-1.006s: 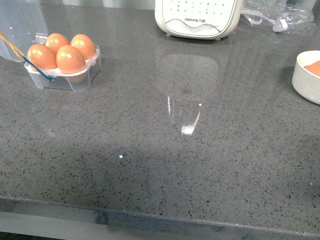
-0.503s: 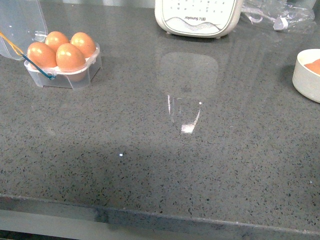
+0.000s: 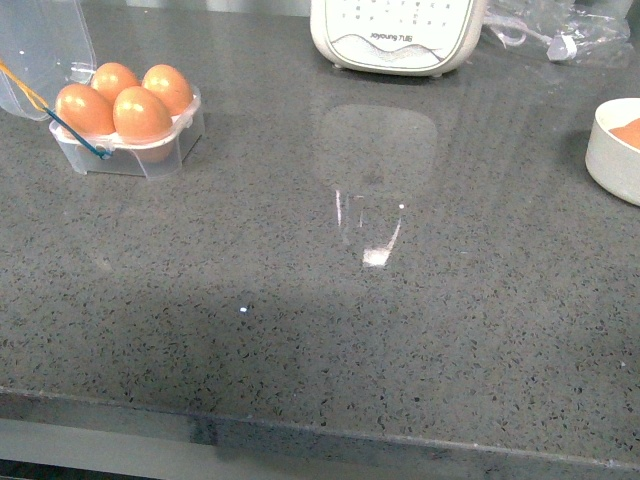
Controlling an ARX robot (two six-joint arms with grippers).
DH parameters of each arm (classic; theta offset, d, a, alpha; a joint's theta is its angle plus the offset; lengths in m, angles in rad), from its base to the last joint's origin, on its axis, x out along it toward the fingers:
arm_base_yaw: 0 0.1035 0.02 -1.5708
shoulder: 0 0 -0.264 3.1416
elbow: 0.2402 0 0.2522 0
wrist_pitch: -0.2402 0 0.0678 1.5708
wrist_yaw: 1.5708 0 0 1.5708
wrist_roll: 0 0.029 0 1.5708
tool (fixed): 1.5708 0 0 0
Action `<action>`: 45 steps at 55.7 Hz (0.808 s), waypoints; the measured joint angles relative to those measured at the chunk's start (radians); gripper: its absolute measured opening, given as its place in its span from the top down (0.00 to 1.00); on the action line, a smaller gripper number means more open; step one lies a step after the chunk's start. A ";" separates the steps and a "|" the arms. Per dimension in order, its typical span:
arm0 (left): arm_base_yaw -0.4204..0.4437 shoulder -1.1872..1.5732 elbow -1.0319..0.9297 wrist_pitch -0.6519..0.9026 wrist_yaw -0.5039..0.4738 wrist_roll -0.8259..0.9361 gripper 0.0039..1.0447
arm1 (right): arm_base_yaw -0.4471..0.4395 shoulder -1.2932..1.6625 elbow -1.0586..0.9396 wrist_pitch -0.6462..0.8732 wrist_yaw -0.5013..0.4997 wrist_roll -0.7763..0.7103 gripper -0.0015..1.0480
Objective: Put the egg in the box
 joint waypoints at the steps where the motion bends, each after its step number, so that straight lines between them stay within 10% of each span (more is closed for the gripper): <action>1: 0.000 0.000 0.000 0.000 0.000 0.000 0.06 | 0.000 0.000 0.000 0.000 0.000 0.000 0.91; 28: 0.000 0.000 0.000 0.000 0.000 0.000 0.06 | 0.000 0.000 0.000 0.000 0.000 0.000 0.06; 45: 0.000 0.000 0.000 0.000 0.000 0.000 0.06 | 0.000 0.000 0.000 0.000 0.000 0.001 0.07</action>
